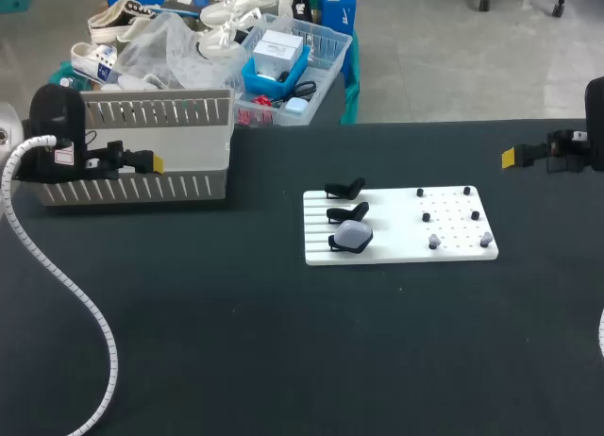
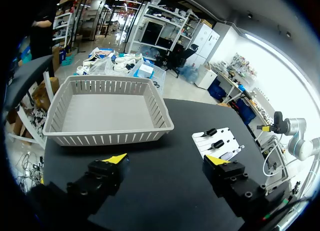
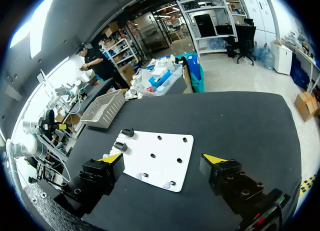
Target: Pick up each earbud case from the left stands, insert the matching earbuds, close the lid, and place the case in the box.
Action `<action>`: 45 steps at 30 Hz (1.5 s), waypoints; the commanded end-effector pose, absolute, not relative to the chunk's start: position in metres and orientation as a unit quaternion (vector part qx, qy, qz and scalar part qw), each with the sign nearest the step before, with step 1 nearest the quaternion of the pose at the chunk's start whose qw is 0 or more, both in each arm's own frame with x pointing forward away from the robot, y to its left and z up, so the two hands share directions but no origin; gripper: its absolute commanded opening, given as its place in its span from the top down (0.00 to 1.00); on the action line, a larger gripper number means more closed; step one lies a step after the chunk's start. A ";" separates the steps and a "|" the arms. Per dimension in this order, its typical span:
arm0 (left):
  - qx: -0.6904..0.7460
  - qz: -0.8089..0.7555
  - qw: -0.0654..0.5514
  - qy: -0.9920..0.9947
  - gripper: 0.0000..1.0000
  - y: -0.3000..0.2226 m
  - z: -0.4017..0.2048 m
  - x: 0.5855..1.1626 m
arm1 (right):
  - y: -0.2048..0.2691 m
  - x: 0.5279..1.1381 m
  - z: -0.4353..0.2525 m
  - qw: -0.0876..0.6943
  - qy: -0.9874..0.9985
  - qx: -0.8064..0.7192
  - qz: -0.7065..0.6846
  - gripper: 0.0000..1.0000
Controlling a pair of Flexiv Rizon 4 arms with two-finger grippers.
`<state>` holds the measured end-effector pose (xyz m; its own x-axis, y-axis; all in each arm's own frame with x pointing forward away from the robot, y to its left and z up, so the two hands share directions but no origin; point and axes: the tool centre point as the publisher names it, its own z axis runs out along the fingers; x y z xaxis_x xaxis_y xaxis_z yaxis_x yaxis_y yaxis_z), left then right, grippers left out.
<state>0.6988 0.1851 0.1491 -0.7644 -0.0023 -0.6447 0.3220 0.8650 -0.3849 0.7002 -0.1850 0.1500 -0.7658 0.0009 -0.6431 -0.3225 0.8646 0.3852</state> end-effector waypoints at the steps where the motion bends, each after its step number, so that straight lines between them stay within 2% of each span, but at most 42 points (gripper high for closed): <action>1: 0.088 -0.244 0.330 0.908 0.00 0.185 0.150 0.700 | -0.185 0.701 0.150 0.330 0.907 -0.089 0.245 0.00; 24: 0.111 -0.260 0.324 0.903 0.00 0.182 0.149 0.700 | -0.185 0.701 0.150 0.330 0.907 -0.089 0.245 0.00; 45: 0.342 -0.302 0.371 0.809 0.00 0.136 0.181 0.690 | -0.185 0.701 0.150 0.330 0.907 -0.089 0.245 0.00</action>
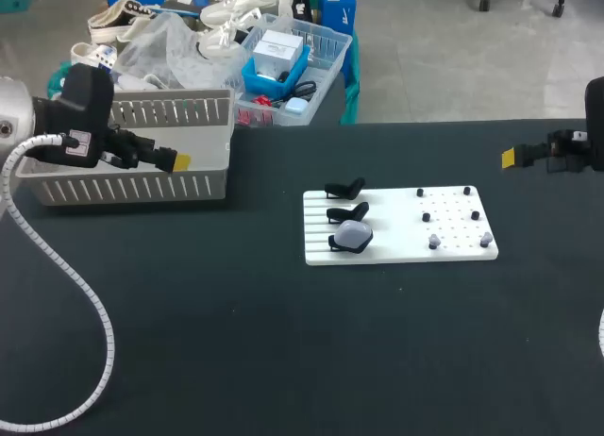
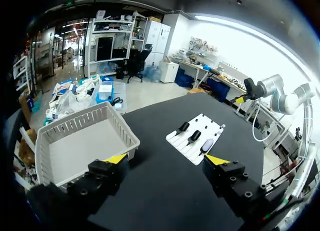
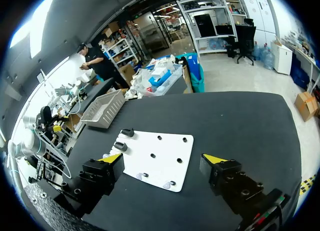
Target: Pick up each earbud case from the left stands, insert the matching earbuds, close the lid, and place the case in the box.
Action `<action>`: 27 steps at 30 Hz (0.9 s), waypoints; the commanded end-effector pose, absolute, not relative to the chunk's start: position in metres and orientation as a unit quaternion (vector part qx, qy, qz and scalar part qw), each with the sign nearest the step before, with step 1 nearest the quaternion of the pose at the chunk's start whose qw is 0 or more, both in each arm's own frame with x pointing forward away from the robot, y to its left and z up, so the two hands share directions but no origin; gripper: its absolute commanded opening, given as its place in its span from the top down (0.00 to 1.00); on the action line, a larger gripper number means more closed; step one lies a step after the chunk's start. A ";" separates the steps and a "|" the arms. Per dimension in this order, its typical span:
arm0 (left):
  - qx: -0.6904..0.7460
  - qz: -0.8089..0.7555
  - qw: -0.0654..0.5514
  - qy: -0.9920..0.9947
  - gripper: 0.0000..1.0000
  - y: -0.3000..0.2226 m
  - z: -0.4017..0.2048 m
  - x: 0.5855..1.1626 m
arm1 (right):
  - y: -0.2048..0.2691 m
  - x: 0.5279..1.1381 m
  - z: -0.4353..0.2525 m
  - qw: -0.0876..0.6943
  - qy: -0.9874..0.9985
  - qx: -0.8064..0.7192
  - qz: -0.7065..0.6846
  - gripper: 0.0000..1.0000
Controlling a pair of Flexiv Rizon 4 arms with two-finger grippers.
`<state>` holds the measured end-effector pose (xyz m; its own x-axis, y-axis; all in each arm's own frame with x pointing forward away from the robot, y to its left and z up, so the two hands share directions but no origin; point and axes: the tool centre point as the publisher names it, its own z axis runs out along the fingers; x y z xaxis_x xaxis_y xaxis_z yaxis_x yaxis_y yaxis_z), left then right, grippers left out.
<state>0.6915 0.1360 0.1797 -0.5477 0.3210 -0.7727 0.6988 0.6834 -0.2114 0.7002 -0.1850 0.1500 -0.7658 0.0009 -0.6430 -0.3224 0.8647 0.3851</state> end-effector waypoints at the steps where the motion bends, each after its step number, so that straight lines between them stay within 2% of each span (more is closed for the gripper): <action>1: 0.351 -0.301 0.373 0.804 0.00 0.133 0.181 0.689 | -0.185 0.701 0.150 0.330 0.907 -0.089 0.245 0.00; 10: 0.447 -0.321 0.381 0.743 0.00 0.113 0.180 0.685 | -0.185 0.701 0.150 0.330 0.907 -0.089 0.245 0.00; 20: 0.538 -0.351 0.363 0.675 0.00 0.094 0.173 0.678 | -0.185 0.701 0.150 0.330 0.907 -0.089 0.245 0.00; 27: 0.610 -0.329 0.357 0.626 0.00 0.063 0.153 0.674 | -0.185 0.701 0.150 0.330 0.907 -0.089 0.245 0.00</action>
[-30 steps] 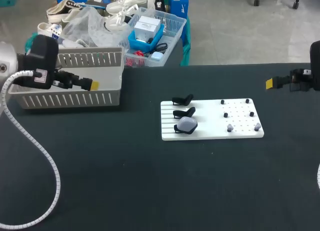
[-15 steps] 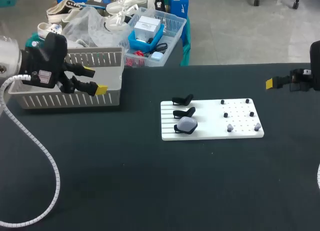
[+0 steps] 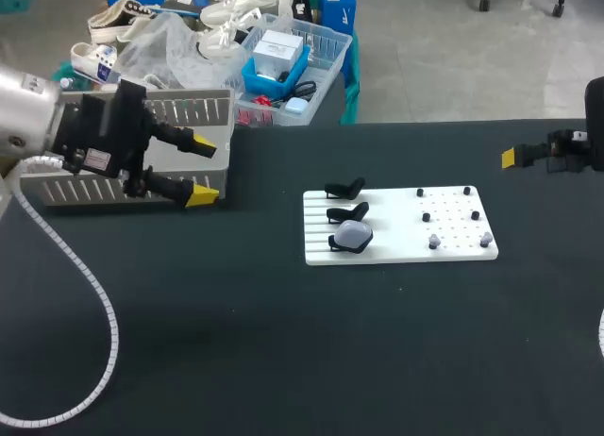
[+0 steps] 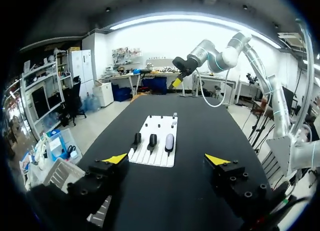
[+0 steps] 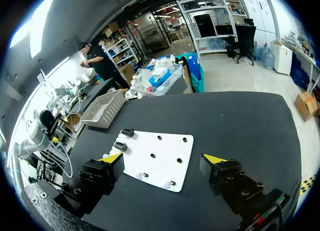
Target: Pick up each earbud case from the left stands, insert the matching earbuds, close the lid, and place the case in the box.
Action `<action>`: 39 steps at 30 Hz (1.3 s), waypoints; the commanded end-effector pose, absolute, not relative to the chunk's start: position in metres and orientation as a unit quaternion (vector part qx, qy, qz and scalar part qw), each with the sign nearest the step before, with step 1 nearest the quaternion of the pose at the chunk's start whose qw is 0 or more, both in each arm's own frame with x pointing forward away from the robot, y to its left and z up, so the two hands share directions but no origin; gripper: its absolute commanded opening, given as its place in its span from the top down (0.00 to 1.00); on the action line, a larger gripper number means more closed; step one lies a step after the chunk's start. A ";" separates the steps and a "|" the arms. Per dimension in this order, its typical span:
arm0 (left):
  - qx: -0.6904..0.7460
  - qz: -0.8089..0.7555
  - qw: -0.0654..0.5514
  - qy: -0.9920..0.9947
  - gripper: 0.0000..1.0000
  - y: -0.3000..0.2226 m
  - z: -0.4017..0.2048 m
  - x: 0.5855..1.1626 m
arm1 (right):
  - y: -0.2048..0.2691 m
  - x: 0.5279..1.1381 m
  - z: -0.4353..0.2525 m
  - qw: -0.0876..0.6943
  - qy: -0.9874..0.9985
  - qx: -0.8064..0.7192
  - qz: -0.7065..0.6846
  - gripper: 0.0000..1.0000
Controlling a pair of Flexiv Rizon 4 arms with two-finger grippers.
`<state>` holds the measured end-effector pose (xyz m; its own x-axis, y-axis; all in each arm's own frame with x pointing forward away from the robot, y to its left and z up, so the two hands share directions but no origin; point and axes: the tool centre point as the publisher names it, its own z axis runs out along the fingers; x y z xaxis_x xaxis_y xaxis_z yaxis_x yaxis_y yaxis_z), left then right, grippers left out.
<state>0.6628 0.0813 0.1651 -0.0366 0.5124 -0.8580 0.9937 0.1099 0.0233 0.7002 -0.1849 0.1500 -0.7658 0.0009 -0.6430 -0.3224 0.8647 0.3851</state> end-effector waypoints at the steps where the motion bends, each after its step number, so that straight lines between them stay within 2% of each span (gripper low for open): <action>1: 0.614 -0.330 0.354 0.624 0.00 0.059 0.150 0.675 | -0.185 0.701 0.150 0.330 0.907 -0.089 0.245 0.00; 15: 0.612 -0.323 0.311 0.651 0.00 0.008 0.112 0.681 | -0.185 0.701 0.150 0.330 0.907 -0.089 0.245 0.00; 33: 0.612 -0.316 0.318 0.651 0.00 -0.040 0.082 0.678 | -0.185 0.701 0.150 0.330 0.907 -0.089 0.245 0.00; 34: 0.611 -0.316 0.319 0.652 0.00 -0.041 0.080 0.679 | -0.185 0.701 0.150 0.330 0.907 -0.089 0.245 0.00; 35: 0.611 -0.311 0.326 0.651 0.09 -0.042 0.078 0.679 | -0.185 0.701 0.150 0.330 0.907 -0.089 0.245 0.00; 36: 0.611 -0.311 0.326 0.650 0.13 -0.043 0.077 0.679 | -0.185 0.701 0.150 0.330 0.907 -0.089 0.245 0.00; 39: 0.612 -0.311 0.326 0.650 0.12 -0.045 0.073 0.679 | -0.185 0.701 0.150 0.330 0.907 -0.089 0.245 0.00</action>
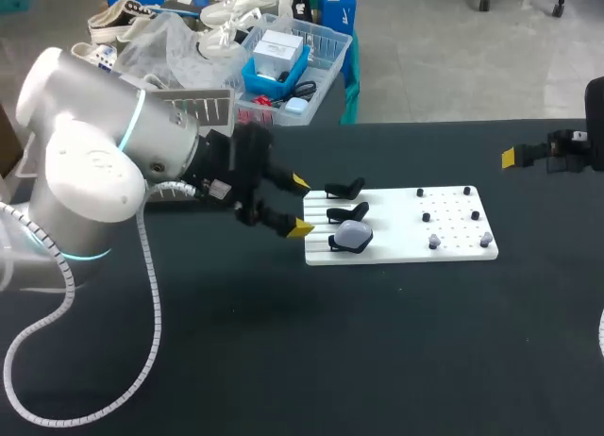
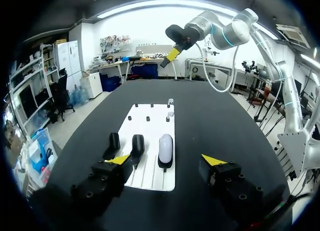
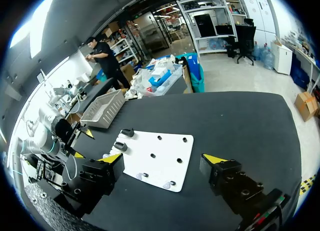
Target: Pick up each earbud case from the left stands, insert the matching earbuds, close the lid, and place the case in the box.
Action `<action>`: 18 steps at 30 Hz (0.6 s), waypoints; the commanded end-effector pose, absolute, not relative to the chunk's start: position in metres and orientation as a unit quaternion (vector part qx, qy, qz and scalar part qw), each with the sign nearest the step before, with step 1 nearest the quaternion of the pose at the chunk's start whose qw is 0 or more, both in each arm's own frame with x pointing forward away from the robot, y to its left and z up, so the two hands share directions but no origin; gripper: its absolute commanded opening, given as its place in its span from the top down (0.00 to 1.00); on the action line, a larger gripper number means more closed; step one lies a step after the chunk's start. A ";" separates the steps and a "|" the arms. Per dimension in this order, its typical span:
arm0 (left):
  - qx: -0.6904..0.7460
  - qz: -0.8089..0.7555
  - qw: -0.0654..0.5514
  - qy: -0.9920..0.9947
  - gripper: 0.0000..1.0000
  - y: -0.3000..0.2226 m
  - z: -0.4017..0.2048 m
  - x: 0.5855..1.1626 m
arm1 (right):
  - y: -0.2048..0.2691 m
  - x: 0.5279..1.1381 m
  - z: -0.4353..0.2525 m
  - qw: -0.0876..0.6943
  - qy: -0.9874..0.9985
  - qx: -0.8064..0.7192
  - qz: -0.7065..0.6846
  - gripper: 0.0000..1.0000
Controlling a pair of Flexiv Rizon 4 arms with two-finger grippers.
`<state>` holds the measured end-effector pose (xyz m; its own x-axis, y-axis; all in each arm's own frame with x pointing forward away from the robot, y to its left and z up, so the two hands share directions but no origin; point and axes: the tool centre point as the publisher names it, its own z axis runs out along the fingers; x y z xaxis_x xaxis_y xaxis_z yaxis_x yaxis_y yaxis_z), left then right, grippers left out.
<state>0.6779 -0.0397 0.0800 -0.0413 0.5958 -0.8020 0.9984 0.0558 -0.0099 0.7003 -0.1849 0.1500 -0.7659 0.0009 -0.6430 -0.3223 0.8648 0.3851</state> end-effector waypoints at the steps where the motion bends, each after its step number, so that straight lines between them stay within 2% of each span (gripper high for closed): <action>1: 0.611 -0.311 0.327 0.650 0.13 -0.046 0.071 0.680 | -0.185 0.701 0.150 0.330 0.907 -0.089 0.245 0.00; 6: 0.616 -0.308 0.327 0.647 0.24 -0.049 0.064 0.679 | -0.185 0.701 0.150 0.330 0.907 -0.089 0.245 0.00; 10: 0.620 -0.306 0.321 0.647 0.25 -0.051 0.055 0.679 | -0.185 0.701 0.150 0.330 0.907 -0.089 0.245 0.00; 12: 0.622 -0.304 0.318 0.648 0.30 -0.052 0.051 0.679 | -0.185 0.701 0.150 0.330 0.907 -0.089 0.245 0.00; 13: 0.623 -0.304 0.317 0.647 0.45 -0.052 0.049 0.679 | -0.185 0.701 0.150 0.330 0.907 -0.089 0.245 0.00; 14: 0.623 -0.303 0.317 0.647 0.52 -0.053 0.047 0.679 | -0.185 0.701 0.150 0.330 0.907 -0.089 0.245 0.00; 18: 0.621 -0.300 0.316 0.651 0.50 -0.055 0.043 0.682 | -0.185 0.701 0.150 0.330 0.907 -0.089 0.245 0.00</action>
<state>0.6777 -0.0500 0.0471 -0.0265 0.6154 -0.7877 0.9989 0.0472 0.0034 0.7003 -0.1849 0.1500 -0.7659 0.0009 -0.6430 -0.3223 0.8648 0.3851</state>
